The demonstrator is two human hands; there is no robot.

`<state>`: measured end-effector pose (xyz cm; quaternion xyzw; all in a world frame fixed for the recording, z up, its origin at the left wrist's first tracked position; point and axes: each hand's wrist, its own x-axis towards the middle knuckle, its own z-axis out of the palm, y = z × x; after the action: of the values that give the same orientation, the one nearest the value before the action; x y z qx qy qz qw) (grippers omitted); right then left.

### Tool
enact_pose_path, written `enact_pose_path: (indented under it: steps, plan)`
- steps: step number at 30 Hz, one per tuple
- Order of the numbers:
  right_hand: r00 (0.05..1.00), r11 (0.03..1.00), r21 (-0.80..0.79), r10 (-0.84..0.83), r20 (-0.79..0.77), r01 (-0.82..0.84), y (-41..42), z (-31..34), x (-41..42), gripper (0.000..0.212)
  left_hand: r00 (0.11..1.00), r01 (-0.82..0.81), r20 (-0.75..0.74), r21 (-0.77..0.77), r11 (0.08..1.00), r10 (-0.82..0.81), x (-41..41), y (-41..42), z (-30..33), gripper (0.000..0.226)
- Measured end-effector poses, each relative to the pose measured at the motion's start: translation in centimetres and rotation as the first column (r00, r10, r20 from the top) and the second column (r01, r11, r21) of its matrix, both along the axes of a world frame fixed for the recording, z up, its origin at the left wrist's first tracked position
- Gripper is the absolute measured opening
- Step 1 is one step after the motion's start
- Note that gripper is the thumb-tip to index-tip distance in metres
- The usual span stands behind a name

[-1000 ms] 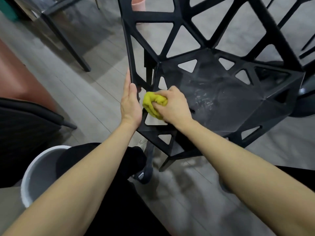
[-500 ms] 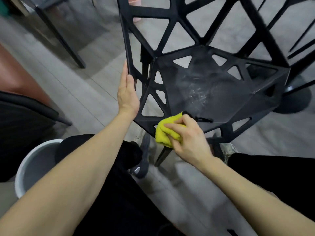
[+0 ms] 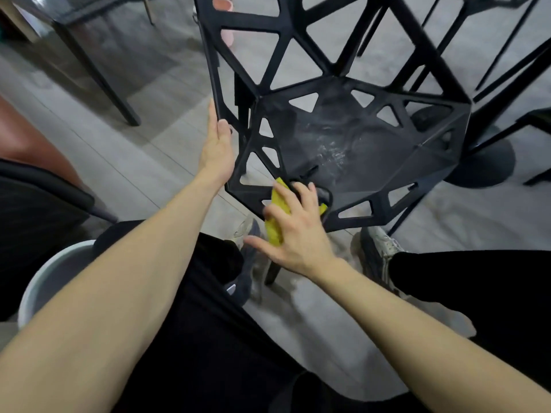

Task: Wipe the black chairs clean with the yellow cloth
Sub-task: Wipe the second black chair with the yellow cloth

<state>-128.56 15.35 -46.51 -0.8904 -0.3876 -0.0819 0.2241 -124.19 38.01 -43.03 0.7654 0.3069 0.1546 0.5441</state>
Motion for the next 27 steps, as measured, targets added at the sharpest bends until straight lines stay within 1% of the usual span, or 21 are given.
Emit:
enact_pose_path:
  steps: [2,4,5,7,8,9,10,12,13,14,15,16,18,20,21,22,23,24,25,26,27]
  plan:
    - [0.998,0.999,0.01,-0.054,0.04,0.053,3.8,0.6,-0.3,0.049,0.997,-0.017,-0.075,-0.004,1.0,0.017,-0.7,0.1,-0.8,0.065]
    - [0.998,0.999,0.047,-0.01,0.07,0.006,3.2,0.2,0.5,0.055,0.992,-0.024,-0.128,-0.022,0.999,0.02,-1.7,-0.4,-1.7,0.083]
    - [0.995,0.998,0.05,0.041,0.089,-0.046,1.3,-0.1,1.0,0.058,0.987,-0.032,-0.156,-0.031,0.999,0.027,-2.5,-1.2,-1.6,0.087]
    - [0.98,0.993,0.004,0.116,0.165,-0.118,-3.9,-1.1,3.1,0.056,0.983,-0.06,-0.177,-0.043,0.997,0.052,-4.0,-2.7,-1.6,0.077]
    - [0.972,0.994,-0.042,0.108,0.206,-0.101,-6.7,-1.6,4.4,0.057,0.981,-0.088,-0.18,-0.067,0.994,0.075,-4.6,-3.3,-1.8,0.072]
    - [0.972,0.996,-0.075,0.071,0.224,-0.055,-9.3,-2.0,5.7,0.058,0.978,-0.127,-0.181,-0.122,0.984,0.103,-5.0,-3.8,-2.1,0.072]
    - [0.975,0.998,-0.059,-0.002,0.223,0.016,-11.3,-2.2,6.7,0.057,0.971,-0.187,-0.191,-0.216,0.958,0.146,-5.3,-4.2,-2.5,0.076]
    - [0.965,0.98,0.053,-0.197,0.173,0.191,-12.1,-2.7,7.4,0.052,0.949,-0.298,-0.234,-0.447,0.843,0.212,-5.7,-5.8,-2.8,0.079]
    - [0.949,0.957,0.102,-0.284,0.136,0.272,-10.9,-2.8,6.8,0.051,0.951,-0.299,-0.235,-0.531,0.793,0.201,-6.0,-7.0,-2.9,0.071]
    - [0.938,0.937,0.142,-0.334,0.094,0.319,-9.0,-2.8,5.6,0.054,0.956,-0.286,-0.229,-0.573,0.768,0.185,-6.3,-8.3,-2.9,0.06]
    - [0.943,0.933,0.174,-0.328,0.058,0.314,-6.8,-2.5,4.2,0.059,0.956,-0.281,-0.235,-0.579,0.765,0.173,-6.5,-9.4,-3.0,0.051]
    - [0.965,0.948,0.199,-0.261,0.031,0.25,-4.8,-2.1,2.8,0.065,0.953,-0.287,-0.247,-0.563,0.775,0.174,-6.6,-10.1,-3.3,0.046]
    - [1.0,0.986,0.168,-0.022,0.016,0.019,-2.5,-1.3,1.0,0.068,0.944,-0.319,-0.25,-0.524,0.79,0.216,-6.5,-10.1,-3.2,0.043]
    - [0.974,0.976,0.068,0.199,0.105,-0.207,-3.1,-0.9,2.0,0.056,0.936,-0.346,-0.247,-0.499,0.795,0.252,-6.5,-9.1,-3.4,0.041]
    - [0.951,0.962,0.016,0.267,0.154,-0.272,-4.2,-0.9,3.5,0.05,0.934,-0.35,-0.247,-0.503,0.79,0.257,-6.5,-8.7,-3.5,0.039]
    - [0.94,0.958,-0.024,0.286,0.184,-0.286,-5.7,-0.9,5.3,0.047,0.937,-0.344,-0.24,-0.512,0.787,0.253,-6.8,-8.7,-3.3,0.036]
    - [0.949,0.97,-0.038,0.244,0.199,-0.241,-7.6,-1.0,7.3,0.045,0.941,-0.333,-0.233,-0.506,0.795,0.246,-7.1,-8.9,-3.0,0.03]
    - [0.969,0.99,-0.017,0.137,0.207,-0.137,-9.7,-1.1,9.3,0.043,0.943,-0.328,-0.217,-0.463,0.824,0.254,-7.4,-8.8,-2.8,0.024]
    - [0.981,1.0,0.021,-0.002,0.192,-0.002,-11.8,-1.0,11.4,0.039,0.938,-0.337,-0.197,-0.338,0.879,0.284,-7.8,-8.7,-2.3,0.027]
    - [0.979,0.991,0.05,-0.131,0.157,0.124,-13.6,-0.7,13.3,0.036,0.93,-0.347,-0.174,-0.118,0.93,0.325,-8.1,-8.4,-1.9,0.04]
    - [0.969,0.971,0.08,-0.23,0.087,0.223,-14.6,-0.3,14.5,0.034,0.92,-0.342,-0.144,0.156,0.927,0.364,-8.4,-8.1,-1.3,0.056]
